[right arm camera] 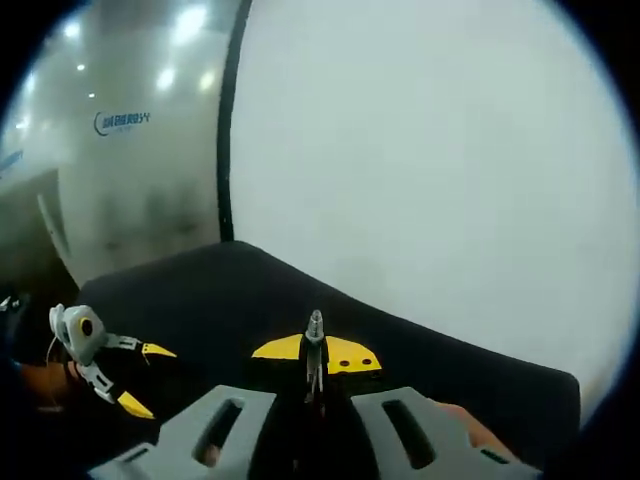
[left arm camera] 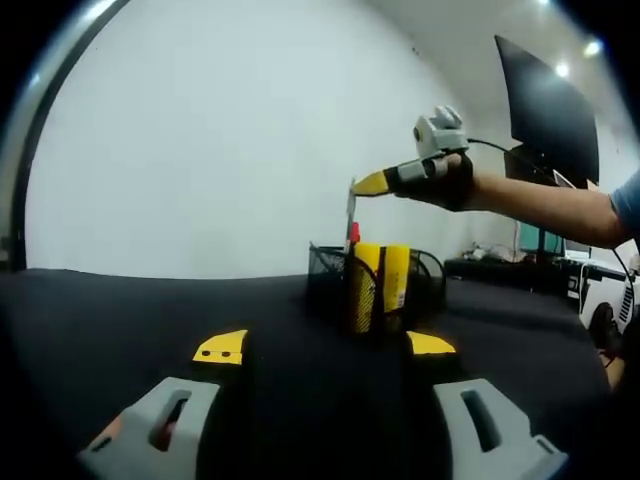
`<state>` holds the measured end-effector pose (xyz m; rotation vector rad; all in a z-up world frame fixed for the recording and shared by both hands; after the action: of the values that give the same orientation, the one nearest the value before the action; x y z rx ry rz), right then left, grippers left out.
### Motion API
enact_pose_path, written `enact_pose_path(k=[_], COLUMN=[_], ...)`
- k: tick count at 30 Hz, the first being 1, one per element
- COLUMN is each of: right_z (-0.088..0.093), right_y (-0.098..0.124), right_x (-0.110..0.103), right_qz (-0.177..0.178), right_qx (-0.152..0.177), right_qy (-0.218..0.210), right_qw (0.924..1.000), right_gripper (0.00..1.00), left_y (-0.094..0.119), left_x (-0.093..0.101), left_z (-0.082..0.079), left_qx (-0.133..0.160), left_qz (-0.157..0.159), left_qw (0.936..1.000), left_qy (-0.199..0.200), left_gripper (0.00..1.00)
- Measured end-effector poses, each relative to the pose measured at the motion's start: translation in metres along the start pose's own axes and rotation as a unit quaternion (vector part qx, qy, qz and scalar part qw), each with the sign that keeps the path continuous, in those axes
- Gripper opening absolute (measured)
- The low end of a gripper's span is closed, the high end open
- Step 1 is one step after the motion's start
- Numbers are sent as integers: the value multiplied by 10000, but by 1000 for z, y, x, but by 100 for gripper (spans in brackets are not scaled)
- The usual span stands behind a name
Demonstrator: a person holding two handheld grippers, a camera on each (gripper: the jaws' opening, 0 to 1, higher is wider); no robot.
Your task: Pick up pens and glue sticks and place them into the holder.
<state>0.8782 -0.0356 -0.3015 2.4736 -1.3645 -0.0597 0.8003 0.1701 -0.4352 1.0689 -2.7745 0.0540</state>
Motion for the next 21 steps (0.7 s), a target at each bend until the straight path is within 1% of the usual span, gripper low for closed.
enact_pose_path(k=[4,6,9,12,15,21], right_z=[7,9,15,14,16,17], right_y=[-2,-6,-7,-7,-8,-7], right_x=[-2,2,-3,-5,-6,-9], right_qz=[-23,-43,-74,-108,-75,-96], right_qx=[-12,-52,-112,-58,-109,-113], right_qy=[-132,-183,-196,-293,-234,-120], right_qw=[9999,9998,9997,9995,9996,9998], right_gripper=[3,3,4,4,4,4], left_y=[0,0,0,0,-1,-1], left_x=[0,0,0,0,0,0], left_z=[0,0,0,1,1,1], left_qx=[-1,1,-11,-19,-35,-38], left_qz=[3,5,3,5,2,4], left_qw=[10000,10000,10000,10000,10000,10000], left_qy=[-2,4,-5,-15,-19,-23], left_gripper=[57,57,57,57,57,57])
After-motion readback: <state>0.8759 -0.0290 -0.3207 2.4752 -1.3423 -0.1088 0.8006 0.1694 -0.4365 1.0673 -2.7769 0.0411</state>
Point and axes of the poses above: the point that each gripper's makers call its tool centre point, and the gripper's own axes: y roughly backward along the fingers, x roughly to its right, z roughly out of its underside, the point moved 5 cm from there along y, roughly backward along the fingers, and after that the axes turned 6 degrees about y, right-handed, at the moved point
